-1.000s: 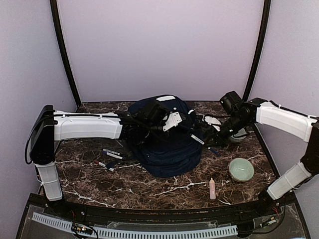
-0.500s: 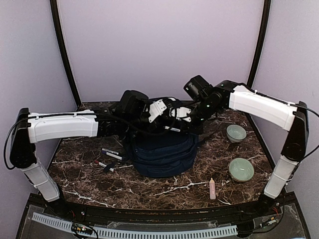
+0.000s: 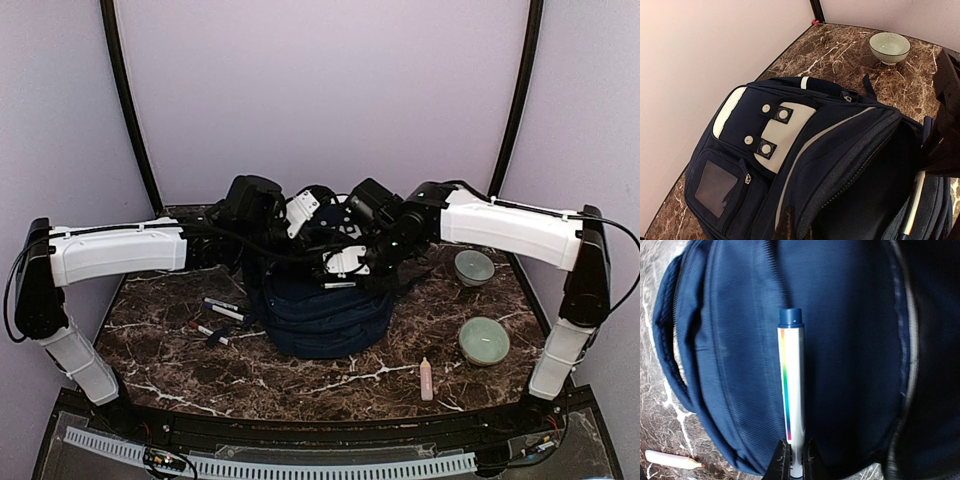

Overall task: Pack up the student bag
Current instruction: Place the pen in the upper front pocket of the bag.

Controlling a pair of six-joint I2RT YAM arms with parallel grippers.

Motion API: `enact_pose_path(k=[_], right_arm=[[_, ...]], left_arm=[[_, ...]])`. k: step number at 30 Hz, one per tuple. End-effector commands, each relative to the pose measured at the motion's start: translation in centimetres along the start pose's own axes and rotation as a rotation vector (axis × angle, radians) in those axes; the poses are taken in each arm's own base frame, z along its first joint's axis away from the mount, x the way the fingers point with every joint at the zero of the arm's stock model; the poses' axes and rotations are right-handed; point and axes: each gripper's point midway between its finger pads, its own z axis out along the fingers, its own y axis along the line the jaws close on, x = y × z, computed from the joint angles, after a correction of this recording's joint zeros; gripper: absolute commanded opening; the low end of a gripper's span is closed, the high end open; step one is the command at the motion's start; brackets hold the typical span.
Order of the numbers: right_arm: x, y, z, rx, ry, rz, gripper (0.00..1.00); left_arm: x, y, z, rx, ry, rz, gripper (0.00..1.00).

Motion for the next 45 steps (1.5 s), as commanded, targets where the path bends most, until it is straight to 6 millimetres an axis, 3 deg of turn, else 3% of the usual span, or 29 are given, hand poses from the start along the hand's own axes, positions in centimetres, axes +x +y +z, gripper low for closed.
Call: enact_pose_path(k=[1,6,15,21,27,37,45], right_arm=[[0.2,1.7,-0.7,-0.001,0.010,-0.040,0.02],[-0.4,2.0,-0.5,0.071,0.033,-0.104,0.02],[-3.4,-1.3,0.5,0.354,0.102,-0.187,0.01],[-4.9,-2.6,0.5,0.460,0.103,-0.232,0.02],[-4.8,-4.0,2.9,0.594,0.162,-0.314,0.03],[-5.7,-7.1,5.3,0.663,0.142,-0.280,0.02],[-5.5,-10.4,5.2,0.780,0.139,-0.226,0.02]], left_arm=[[-6.2,2.4,-3.5,-0.037,-0.232,-0.081,0.00],[-6.3,2.3,-3.1,0.023,-0.236,-0.116,0.00],[-5.5,1.9,-1.9,0.098,-0.205,-0.159,0.00],[-6.0,3.3,-2.1,0.163,-0.231,-0.250,0.00],[-5.9,4.8,-2.4,0.184,-0.247,-0.303,0.00],[-5.9,4.9,-2.5,0.212,-0.248,-0.317,0.00],[-6.0,4.9,-2.7,0.219,-0.250,-0.316,0.00]])
